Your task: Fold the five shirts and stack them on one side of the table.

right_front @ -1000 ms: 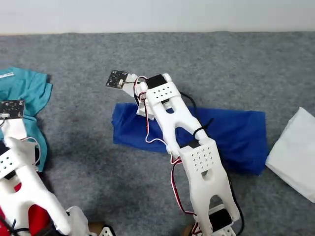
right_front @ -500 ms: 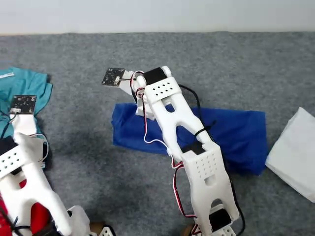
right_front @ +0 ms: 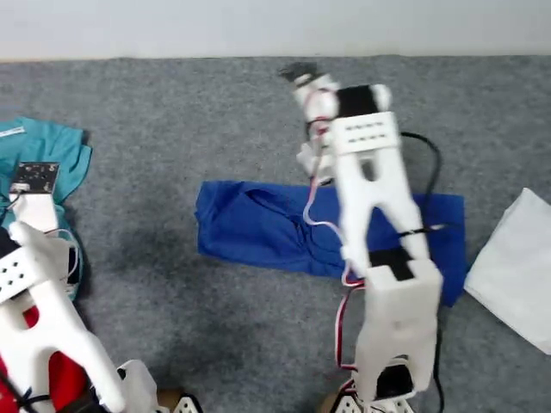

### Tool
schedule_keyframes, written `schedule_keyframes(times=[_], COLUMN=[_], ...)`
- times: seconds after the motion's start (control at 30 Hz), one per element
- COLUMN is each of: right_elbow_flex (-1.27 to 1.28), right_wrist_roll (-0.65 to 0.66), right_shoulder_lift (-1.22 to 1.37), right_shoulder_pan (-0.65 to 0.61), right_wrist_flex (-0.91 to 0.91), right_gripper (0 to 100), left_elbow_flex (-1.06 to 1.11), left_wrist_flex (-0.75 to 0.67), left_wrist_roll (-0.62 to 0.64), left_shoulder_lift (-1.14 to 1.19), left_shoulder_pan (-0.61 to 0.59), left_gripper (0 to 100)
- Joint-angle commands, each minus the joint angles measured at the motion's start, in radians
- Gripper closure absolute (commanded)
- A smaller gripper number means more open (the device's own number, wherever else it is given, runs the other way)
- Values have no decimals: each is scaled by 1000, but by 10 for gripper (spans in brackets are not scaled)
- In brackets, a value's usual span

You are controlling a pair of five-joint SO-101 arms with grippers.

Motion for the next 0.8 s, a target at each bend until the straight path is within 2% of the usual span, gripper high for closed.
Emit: schedule_keyframes(times=[0.0,0.3,0.53,0.77], right_elbow_flex=[68,347,528,652], right_wrist_roll=[-63,-201,-150,-94], right_shoulder_lift=[-140,-286,-282,-280], right_shoulder_pan=[73,246,389,532], right_wrist_flex=[44,36,15,-225], right_gripper=[987,988,988,983], left_elbow_flex=[-81,-134,-133,-131], left_wrist_flex=[71,175,218,219], left_wrist_roll=[61,112,118,130], left_shoulder_lift=[-31,-29,-29,-26], left_shoulder_pan=[2,5,2,3], left_gripper=[997,997,997,997])
